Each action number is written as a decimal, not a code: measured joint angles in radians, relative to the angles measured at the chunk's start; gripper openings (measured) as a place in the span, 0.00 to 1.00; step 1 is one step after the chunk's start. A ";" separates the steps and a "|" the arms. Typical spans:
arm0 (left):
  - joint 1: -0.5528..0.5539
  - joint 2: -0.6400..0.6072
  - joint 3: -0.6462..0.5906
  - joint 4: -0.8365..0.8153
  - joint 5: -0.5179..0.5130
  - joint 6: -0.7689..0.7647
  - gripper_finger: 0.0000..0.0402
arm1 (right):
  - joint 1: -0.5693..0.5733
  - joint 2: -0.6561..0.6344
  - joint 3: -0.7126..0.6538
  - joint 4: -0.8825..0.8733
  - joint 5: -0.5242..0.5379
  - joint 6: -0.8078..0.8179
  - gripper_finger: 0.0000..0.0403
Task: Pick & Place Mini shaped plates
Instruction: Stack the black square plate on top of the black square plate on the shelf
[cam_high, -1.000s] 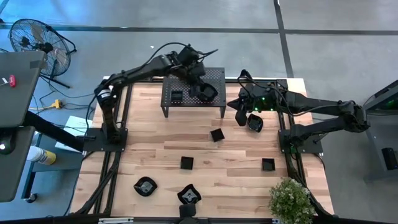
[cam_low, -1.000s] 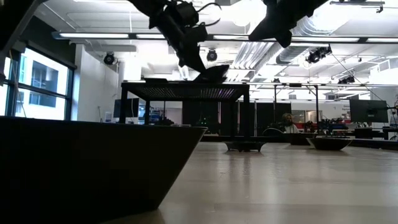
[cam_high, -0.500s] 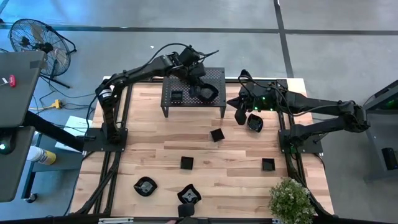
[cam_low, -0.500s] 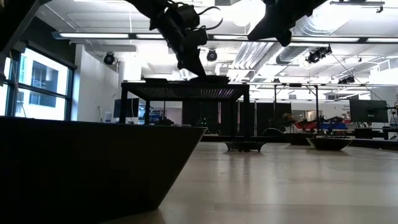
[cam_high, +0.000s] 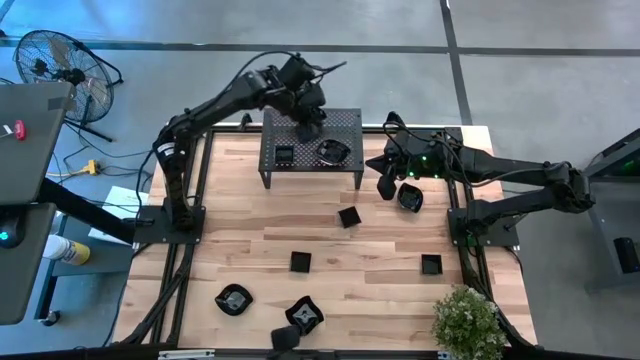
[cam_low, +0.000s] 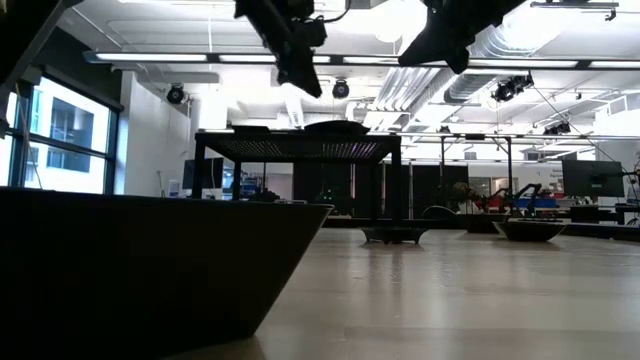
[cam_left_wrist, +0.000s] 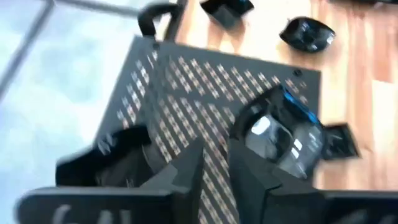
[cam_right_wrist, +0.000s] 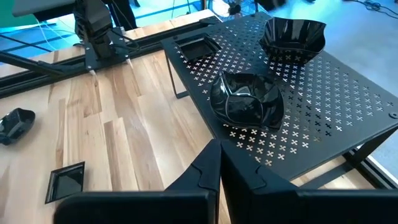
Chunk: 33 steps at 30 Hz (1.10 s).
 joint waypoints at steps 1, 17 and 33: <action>0.001 -0.004 0.018 -0.038 0.005 -0.015 0.10 | 0.000 0.000 0.000 0.000 0.000 0.000 0.01; -0.003 -0.517 -0.700 0.467 0.035 -0.336 0.00 | 0.016 0.004 0.000 -0.026 0.016 0.086 0.00; -0.125 -1.196 -1.407 0.643 0.096 -0.493 0.00 | 0.174 0.116 0.000 -0.049 0.018 0.297 0.00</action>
